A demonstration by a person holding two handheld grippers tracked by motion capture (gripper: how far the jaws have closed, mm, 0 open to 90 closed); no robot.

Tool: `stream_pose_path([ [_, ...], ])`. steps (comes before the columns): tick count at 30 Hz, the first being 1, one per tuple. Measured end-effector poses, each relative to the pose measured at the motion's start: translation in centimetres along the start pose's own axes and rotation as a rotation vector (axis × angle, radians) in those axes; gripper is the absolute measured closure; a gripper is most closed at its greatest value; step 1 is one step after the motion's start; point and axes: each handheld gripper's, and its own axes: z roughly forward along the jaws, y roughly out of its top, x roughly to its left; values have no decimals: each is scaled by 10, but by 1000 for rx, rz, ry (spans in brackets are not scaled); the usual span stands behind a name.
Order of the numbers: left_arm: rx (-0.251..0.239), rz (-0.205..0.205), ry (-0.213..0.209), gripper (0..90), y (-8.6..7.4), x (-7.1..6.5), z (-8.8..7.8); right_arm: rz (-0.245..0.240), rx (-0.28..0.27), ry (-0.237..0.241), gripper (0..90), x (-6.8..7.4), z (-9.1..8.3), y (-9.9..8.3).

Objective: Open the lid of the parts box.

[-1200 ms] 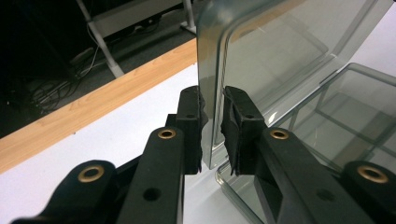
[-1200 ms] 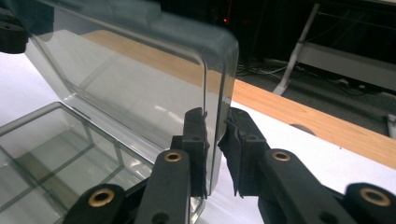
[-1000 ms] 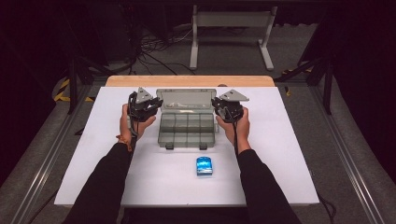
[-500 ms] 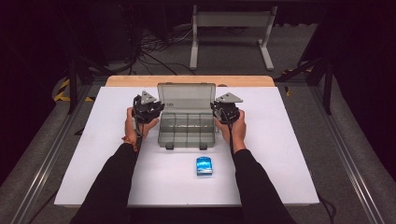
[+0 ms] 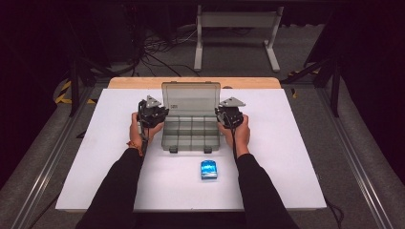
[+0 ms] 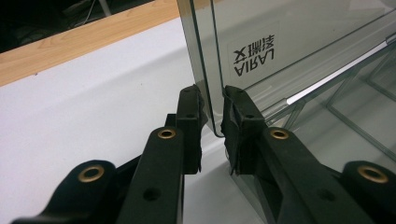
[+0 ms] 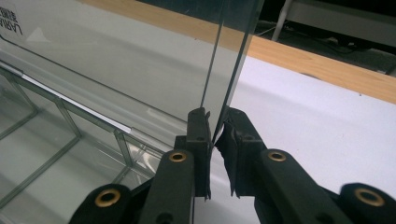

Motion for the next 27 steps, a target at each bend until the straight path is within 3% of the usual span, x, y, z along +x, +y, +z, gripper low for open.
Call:
stream_pose_path([
  [27,15,57,32,734,7,-2,-6,-50,50,-16,744,3,-3,7],
])
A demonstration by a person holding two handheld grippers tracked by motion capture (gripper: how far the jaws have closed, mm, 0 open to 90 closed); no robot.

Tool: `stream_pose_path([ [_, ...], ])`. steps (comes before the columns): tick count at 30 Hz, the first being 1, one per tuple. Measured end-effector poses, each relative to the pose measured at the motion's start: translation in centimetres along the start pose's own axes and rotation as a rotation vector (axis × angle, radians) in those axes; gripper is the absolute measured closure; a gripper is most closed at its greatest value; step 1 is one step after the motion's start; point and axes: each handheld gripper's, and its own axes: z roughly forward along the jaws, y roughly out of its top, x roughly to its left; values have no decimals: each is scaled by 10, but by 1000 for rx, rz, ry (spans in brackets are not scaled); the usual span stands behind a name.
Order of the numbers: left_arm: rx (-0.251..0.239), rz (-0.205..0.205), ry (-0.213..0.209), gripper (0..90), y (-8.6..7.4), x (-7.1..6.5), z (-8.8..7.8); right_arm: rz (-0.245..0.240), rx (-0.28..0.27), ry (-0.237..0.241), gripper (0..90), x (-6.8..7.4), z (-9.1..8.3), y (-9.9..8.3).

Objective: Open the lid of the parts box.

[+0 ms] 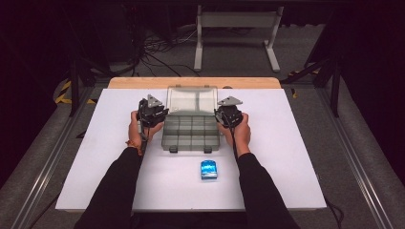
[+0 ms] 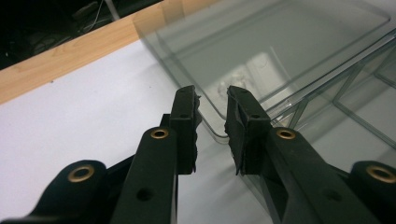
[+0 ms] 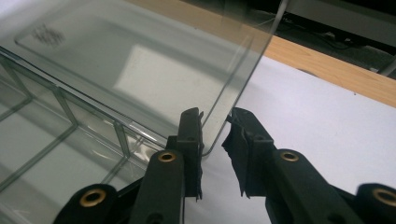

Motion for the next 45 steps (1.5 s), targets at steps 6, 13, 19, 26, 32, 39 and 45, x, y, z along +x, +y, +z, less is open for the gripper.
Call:
stream_pose_path([
  [6,-21,28,-10,736,6,2,-19,-6,-19,24,730,1,-15,6],
  [13,-60,84,-15,721,12,5,-44,-24,-49,57,698,4,-36,11],
  [19,-114,143,-47,702,11,3,-71,-45,-79,104,662,4,-60,10],
  [26,-148,225,-63,688,7,-4,-98,-73,-103,142,636,4,-83,7],
  [32,-184,261,-79,665,3,-9,-115,-102,-128,167,591,9,-98,3],
  [39,-207,316,-106,626,-7,-19,-130,-121,-155,195,542,15,-113,-2],
  [45,-220,343,-122,568,-20,-23,-142,-127,-166,210,478,19,-123,-7],
])
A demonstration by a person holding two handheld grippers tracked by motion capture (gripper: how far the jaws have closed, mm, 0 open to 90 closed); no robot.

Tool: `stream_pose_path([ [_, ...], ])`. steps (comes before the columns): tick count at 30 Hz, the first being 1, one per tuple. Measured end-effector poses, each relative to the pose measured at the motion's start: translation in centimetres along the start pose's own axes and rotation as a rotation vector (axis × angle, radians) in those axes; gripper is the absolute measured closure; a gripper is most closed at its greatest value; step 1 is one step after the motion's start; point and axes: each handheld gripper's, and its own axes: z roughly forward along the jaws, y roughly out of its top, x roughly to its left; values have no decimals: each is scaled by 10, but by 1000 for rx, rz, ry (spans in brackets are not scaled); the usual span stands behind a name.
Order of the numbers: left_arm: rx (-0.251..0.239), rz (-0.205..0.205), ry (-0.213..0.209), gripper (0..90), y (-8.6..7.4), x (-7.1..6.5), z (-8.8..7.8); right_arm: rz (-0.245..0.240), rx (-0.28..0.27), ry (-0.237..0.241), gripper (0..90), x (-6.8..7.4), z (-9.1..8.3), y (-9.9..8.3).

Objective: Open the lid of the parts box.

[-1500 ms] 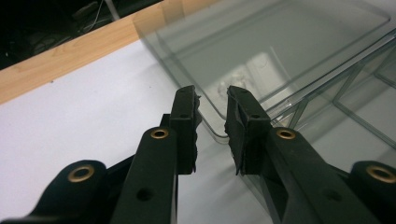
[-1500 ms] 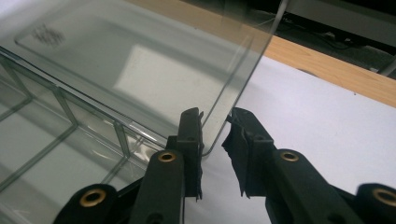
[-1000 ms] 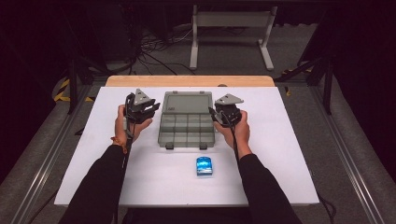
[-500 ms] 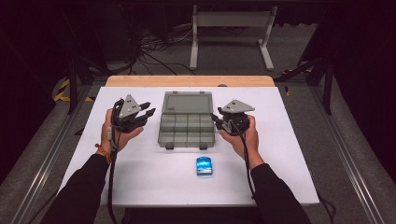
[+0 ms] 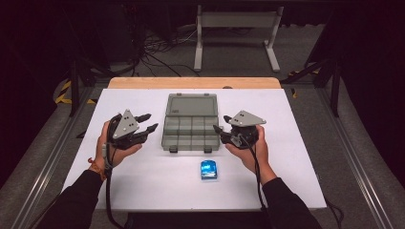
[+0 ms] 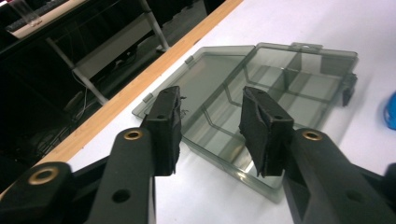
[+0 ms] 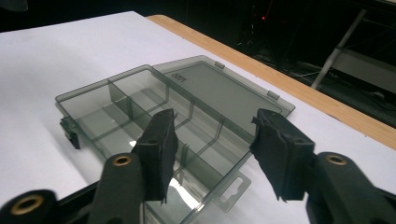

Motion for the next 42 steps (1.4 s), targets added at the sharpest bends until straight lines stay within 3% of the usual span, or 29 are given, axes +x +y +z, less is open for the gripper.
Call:
stream_pose_path([
  [5,-3,12,-17,469,-7,-5,-8,-3,3,18,404,4,-6,-4],
  [10,-21,-7,-14,359,-16,-10,-18,-7,26,45,306,12,-9,-11],
  [14,-30,-26,-20,213,-25,-14,-24,17,41,40,184,19,-14,-19],
  [20,-43,-86,-44,71,-42,-22,-32,32,59,37,141,27,-19,-29],
  [35,8,-145,-135,50,-82,-51,-54,73,106,44,142,48,-37,-62],
  [42,17,-151,-146,49,-86,-58,-61,63,138,70,143,62,-36,-67],
])
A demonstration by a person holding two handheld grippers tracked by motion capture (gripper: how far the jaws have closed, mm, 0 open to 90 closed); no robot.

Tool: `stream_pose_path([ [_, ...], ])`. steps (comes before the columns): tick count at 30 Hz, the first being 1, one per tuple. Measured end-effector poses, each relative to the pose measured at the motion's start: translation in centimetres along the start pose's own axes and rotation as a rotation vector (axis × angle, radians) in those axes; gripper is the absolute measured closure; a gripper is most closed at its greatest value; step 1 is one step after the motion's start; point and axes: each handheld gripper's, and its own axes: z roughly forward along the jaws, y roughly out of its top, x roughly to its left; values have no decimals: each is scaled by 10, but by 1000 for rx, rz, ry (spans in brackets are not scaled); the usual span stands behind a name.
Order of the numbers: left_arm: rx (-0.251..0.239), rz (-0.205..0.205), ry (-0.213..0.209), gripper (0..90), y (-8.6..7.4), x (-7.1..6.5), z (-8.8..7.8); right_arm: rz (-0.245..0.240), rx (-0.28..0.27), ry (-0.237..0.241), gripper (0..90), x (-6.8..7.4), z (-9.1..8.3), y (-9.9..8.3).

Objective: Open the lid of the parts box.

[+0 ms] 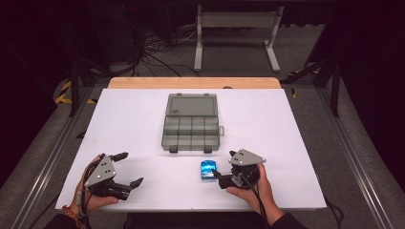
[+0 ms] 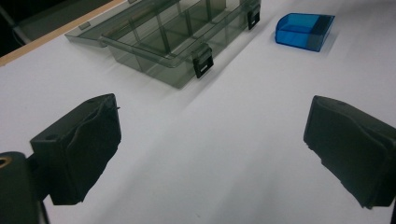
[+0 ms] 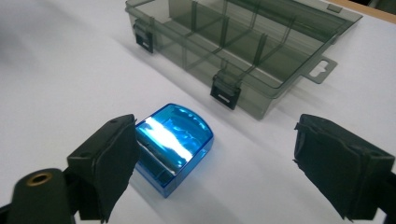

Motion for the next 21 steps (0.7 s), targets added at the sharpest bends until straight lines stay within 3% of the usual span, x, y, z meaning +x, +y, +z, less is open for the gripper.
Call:
stream_pose_path([
  [4,19,25,-9,49,-1,-2,4,-1,16,20,143,7,4,-1],
  [11,19,31,-16,54,-1,-4,8,14,56,38,147,20,18,-2],
  [15,21,32,-16,57,-1,-4,6,46,92,22,151,30,30,-2],
  [21,31,23,-8,63,-3,-4,5,131,156,-6,156,35,48,0],
])
